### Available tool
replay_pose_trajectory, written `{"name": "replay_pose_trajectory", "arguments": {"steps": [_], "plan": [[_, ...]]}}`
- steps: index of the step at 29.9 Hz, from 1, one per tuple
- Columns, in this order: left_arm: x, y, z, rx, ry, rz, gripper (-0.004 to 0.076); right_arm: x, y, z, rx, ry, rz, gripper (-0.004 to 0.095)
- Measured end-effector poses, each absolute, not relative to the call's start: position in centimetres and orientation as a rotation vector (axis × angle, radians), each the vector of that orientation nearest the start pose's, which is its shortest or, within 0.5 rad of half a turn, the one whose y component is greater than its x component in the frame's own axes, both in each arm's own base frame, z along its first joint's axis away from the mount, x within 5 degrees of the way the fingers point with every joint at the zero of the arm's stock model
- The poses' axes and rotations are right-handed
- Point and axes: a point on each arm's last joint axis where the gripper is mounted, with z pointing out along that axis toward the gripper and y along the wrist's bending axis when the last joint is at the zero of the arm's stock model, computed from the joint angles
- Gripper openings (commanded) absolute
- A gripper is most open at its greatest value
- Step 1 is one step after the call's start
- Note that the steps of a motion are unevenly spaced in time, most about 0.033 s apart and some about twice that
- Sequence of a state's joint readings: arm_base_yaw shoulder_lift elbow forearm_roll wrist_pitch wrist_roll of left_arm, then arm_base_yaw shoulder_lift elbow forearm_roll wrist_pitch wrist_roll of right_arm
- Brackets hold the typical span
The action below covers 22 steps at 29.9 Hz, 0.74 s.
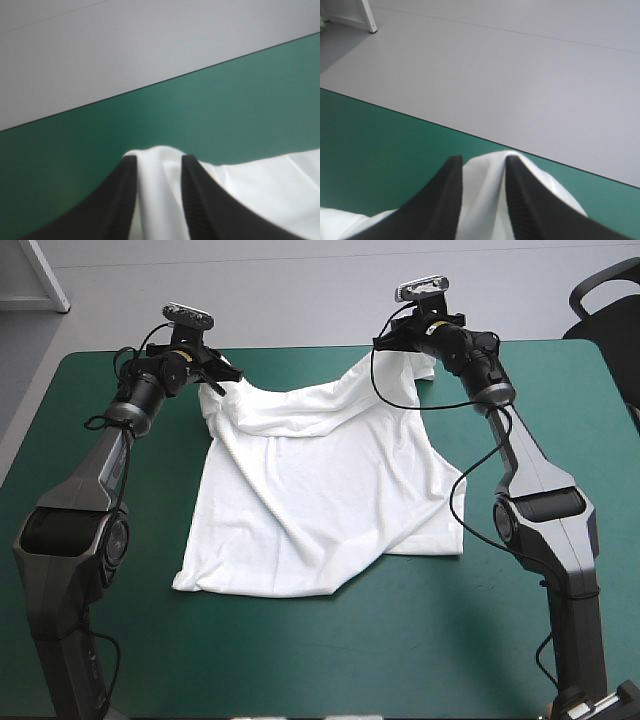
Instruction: Fold the cloth
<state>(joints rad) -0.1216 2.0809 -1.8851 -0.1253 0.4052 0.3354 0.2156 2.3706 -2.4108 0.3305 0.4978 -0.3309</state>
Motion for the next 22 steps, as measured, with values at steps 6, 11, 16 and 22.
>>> {"name": "replay_pose_trajectory", "arguments": {"steps": [6,11,16,22], "plan": [[49.5,-6.5,30.5,0.386,2.054,0.004,0.048,53.9,13.5,31.3,-0.381,1.954,0.282,0.0519],[47.1,-6.4,33.3,0.417,2.127,-0.015,0.0473,51.6,13.4,33.7,-0.407,2.069,0.341,0.0509],[42.1,-6.0,39.0,0.43,2.174,-0.045,0.0465,47.9,12.9,38.3,-0.39,2.147,0.409,0.0496],[36.4,-5.5,43.2,0.42,2.28,-0.091,0.043,44.1,12.4,41.3,-0.42,2.271,0.449,0.0424]]}}
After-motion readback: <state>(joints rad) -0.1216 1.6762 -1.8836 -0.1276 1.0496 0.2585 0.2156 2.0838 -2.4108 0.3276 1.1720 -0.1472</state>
